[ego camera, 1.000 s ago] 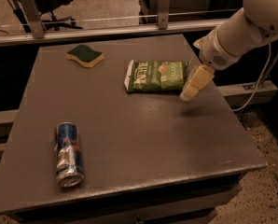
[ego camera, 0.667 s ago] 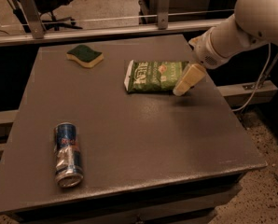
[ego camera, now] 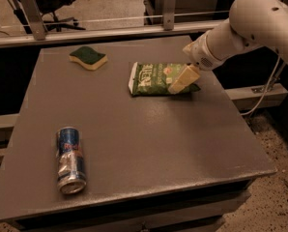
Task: Pick green jalapeno chip bag
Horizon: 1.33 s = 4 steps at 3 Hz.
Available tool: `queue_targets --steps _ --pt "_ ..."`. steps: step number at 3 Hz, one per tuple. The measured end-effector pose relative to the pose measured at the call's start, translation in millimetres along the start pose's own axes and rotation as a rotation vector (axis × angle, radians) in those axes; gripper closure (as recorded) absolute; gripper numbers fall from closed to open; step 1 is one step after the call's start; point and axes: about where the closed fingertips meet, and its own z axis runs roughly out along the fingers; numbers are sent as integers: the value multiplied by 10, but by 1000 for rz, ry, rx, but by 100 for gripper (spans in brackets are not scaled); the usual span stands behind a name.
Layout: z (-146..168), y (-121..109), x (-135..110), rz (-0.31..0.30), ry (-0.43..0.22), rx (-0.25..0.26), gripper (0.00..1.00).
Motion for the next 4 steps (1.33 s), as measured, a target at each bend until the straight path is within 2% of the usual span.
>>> queue_targets --steps 2,3,4 --pt "-43 81 -37 18 -19 -18 65" --pt "-258 116 -163 5 -53 9 88" --pt "-577 94 -389 -13 -108 59 100"
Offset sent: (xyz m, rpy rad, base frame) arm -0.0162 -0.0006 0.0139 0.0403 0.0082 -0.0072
